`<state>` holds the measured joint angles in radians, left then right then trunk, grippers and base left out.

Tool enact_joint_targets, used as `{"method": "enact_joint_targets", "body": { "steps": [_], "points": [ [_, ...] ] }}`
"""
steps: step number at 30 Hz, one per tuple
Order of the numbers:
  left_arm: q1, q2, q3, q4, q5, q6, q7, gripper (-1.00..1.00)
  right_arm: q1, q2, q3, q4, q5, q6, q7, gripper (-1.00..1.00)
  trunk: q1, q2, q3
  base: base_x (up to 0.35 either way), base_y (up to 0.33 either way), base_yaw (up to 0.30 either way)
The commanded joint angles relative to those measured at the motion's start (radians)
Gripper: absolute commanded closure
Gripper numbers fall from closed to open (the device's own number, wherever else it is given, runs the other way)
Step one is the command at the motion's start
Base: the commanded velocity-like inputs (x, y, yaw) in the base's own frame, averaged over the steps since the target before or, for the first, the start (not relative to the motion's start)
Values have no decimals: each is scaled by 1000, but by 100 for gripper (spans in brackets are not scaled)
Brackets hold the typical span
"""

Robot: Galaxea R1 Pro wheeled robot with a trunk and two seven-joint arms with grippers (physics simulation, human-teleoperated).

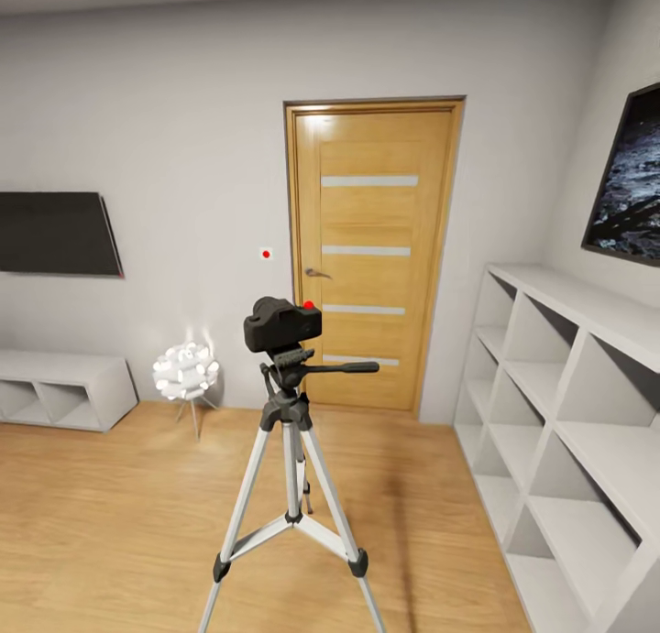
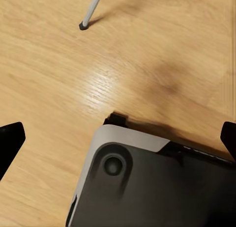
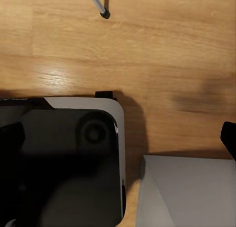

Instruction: Attach the digital camera to the camera tripod in the bedroom.

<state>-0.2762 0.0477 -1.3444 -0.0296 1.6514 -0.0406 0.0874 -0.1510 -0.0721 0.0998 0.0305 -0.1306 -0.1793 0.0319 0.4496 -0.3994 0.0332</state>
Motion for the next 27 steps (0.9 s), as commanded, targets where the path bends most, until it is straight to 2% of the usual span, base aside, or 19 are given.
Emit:
{"method": "enact_joint_targets", "body": {
  "steps": [1, 14, 27],
  "points": [
    [0, 0, -8, -4, 8, -2, 7, -100, -1, 0, 8, 3, -11, -6, 3, -100, 0, -1, 1, 0, 0, 0],
    [50, -4, -7, -7, 14, 2, 6, -100, -1, 0, 8, 3, -19, -8, 3, -100, 0, -1, 22, 0, 0, 0],
    [54, -3, -7, -5, 14, -2, 6, -100, -1, 0, 8, 3, -20, -8, 3, -100, 0, -1, 43, 0, 0, 0]
  ]
}}
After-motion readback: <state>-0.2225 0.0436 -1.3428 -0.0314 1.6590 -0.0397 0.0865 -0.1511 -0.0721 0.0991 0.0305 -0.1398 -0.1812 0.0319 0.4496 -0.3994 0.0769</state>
